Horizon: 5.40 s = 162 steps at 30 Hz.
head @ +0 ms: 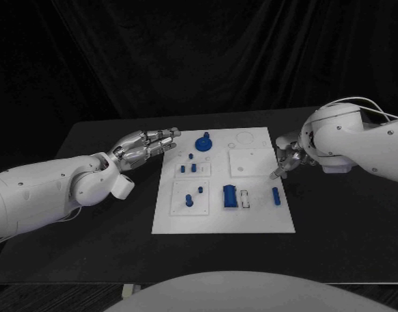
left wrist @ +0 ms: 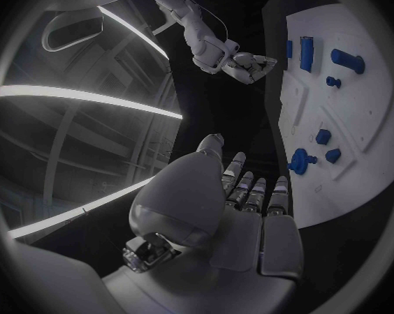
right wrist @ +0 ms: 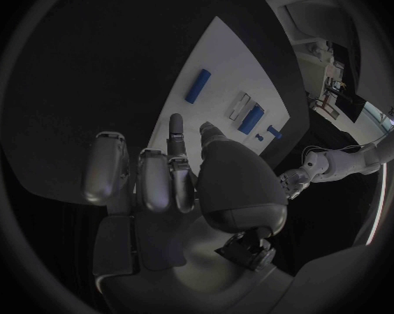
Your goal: Assemble the parts on the task board
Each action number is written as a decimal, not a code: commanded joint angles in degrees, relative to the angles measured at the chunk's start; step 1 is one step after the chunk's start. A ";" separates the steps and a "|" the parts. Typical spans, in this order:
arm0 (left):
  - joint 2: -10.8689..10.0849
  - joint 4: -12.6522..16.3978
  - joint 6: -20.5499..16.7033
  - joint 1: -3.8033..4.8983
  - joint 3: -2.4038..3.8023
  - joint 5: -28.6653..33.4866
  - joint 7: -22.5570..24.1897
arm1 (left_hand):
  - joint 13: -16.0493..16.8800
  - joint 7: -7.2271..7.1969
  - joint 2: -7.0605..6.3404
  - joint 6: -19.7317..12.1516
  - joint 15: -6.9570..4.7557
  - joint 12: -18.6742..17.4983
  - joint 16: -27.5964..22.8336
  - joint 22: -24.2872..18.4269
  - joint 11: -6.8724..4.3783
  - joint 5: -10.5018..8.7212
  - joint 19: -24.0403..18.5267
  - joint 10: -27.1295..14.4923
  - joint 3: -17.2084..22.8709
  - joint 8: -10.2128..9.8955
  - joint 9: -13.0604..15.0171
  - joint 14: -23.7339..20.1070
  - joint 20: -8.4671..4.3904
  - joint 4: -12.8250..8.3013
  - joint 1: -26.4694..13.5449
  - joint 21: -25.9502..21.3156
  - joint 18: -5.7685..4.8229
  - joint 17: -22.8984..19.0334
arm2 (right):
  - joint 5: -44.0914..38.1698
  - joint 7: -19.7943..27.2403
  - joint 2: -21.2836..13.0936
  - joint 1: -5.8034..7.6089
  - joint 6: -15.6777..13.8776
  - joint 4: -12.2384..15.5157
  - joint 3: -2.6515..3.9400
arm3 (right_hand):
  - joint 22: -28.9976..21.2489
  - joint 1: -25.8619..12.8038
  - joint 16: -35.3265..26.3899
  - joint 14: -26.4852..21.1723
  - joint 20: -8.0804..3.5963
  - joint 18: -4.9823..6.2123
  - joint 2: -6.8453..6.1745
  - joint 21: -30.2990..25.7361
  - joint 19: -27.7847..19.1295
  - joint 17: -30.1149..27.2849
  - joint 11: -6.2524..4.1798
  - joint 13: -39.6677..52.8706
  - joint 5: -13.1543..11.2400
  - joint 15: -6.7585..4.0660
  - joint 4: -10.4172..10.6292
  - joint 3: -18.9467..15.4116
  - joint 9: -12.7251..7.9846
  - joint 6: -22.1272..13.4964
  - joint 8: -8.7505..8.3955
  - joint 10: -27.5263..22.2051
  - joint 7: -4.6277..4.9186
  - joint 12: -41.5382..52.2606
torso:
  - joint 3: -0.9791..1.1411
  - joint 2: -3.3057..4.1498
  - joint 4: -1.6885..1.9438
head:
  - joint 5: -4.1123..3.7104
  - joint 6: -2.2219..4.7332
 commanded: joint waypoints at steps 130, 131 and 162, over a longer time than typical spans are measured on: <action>0.50 -0.18 1.75 -0.08 0.06 0.25 -1.34 | 0.18 0.59 -0.02 0.50 0.45 0.87 -0.21 -0.07 1.05 0.32 0.14 0.25 0.17 0.48 0.06 -0.02 0.52 -0.61 0.32 -0.20 0.40 -0.05 | 26.90 -1.14 4.35 -5.84 -18.84 -1.55 -0.01 | 4.43 0.48 -5.29 0.84 -0.49 2.75 -2.94 -20.72 -1.40 -9.21 -0.37 15.10 19.76 -0.52 -14.54 14.49 9.01 -3.02 -0.90 5.81 0.18 0.15 | 0.02 0.02 0.01 | -0.14 0.01; 0.50 -0.18 1.75 -0.08 0.06 0.25 -1.33 | 0.18 0.59 -0.02 0.50 0.45 0.87 -0.21 -0.07 1.05 0.32 0.14 0.25 0.17 0.48 0.06 -0.02 0.52 -0.61 0.32 -0.20 0.40 -0.05 | 26.88 -1.15 4.37 -5.90 -18.80 -1.57 -0.01 | 4.41 0.40 -5.35 0.83 -0.48 2.75 -2.91 -20.77 -1.40 -9.28 -0.36 15.10 19.56 -0.50 -14.54 14.57 9.08 -3.13 -0.92 5.81 0.21 0.15 | 0.02 0.01 0.00 | -0.14 0.01; 0.58 -0.22 1.95 -0.09 0.06 0.25 -1.68 | 0.17 0.63 -0.15 0.46 0.50 0.87 -0.21 -0.07 1.09 0.35 0.14 0.28 0.15 0.51 0.05 -0.02 0.54 -0.74 0.25 -0.20 0.37 -0.05 | 25.89 -1.34 3.93 -6.98 -18.02 -1.32 -0.03 | 3.86 -0.88 -6.20 0.72 -0.30 2.92 -2.19 -22.53 -1.44 -10.44 -0.16 15.10 15.57 -0.33 -14.50 15.45 10.27 -4.06 -0.83 5.81 0.41 0.15 | 0.02 0.01 0.01 | -0.05 0.01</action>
